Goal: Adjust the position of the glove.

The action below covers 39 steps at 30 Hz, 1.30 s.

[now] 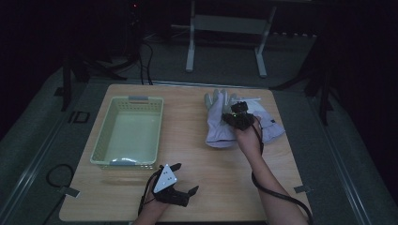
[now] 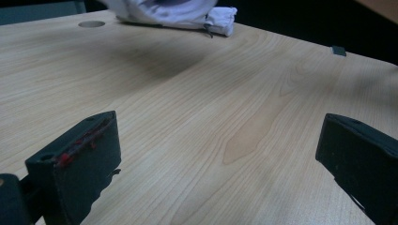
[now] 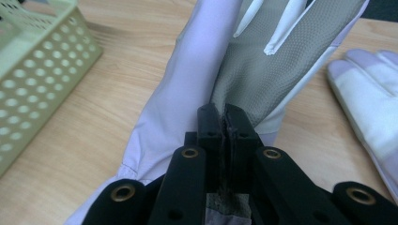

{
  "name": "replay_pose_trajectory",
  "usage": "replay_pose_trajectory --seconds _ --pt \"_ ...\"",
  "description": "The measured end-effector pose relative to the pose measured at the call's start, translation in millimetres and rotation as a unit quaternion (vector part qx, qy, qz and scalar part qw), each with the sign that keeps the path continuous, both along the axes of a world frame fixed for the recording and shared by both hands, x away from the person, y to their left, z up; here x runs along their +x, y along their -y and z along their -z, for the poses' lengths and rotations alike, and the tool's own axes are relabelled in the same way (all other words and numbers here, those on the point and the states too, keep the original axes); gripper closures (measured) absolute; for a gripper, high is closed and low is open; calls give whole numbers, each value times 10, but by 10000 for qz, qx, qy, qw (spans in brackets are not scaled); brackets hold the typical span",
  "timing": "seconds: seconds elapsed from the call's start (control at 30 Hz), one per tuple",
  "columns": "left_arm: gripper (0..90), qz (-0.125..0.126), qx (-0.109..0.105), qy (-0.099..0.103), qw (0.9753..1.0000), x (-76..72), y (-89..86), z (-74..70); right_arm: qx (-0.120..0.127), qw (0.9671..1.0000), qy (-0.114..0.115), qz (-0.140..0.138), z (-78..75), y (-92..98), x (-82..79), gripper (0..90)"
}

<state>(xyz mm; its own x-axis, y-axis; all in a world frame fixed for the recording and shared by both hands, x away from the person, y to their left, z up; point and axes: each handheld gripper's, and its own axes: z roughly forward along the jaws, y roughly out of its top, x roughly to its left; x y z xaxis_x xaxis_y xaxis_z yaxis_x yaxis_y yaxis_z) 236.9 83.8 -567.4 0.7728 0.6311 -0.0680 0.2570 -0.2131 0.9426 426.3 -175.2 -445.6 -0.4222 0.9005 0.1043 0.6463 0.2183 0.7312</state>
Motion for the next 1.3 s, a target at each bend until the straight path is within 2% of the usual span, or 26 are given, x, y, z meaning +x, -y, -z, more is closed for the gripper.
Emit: replay_pose_trajectory --seconds 0.1,0.17,0.2,0.23,0.27,0.37,0.47,0.6,0.8,1.03,1.2,1.3 --pt "2 -4 10 2 10000 -4 3 -1 161 9998 52 45 -34 25 -179 866" --pt "3 -4 10 2 10000 -4 3 -1 166 9998 54 31 -37 23 -222 866" --pt "3 -7 22 11 10000 -5 5 -1 170 9998 111 46 -16 7 -381 865" --pt "2 -5 22 14 10000 -5 6 -1 115 9998 139 62 3 -2 -444 865" --pt "3 1 29 13 10000 -5 6 -1 246 9996 112 90 30 2 -499 865" --pt "3 -3 21 29 10000 -6 7 0 247 9996 82 63 94 -9 -581 865" --pt "2 5 35 45 10000 -11 12 0 297 9995 -71 -5 254 -6 -676 865" --pt "3 10 38 33 10000 -8 8 0 331 9992 -224 31 406 11 -697 864" --pt "3 -11 24 15 10000 -5 4 0 252 9988 -418 -8 594 12 -688 863" --pt "2 -25 16 24 10000 -8 3 0 208 9981 -573 -38 790 3 -667 853" --pt "3 -20 30 35 10000 -11 6 0 13 9978 -642 -169 873 12 -623 788" --pt "3 -22 28 33 10000 -11 6 0 13 9976 -667 -199 924 25 -621 735"
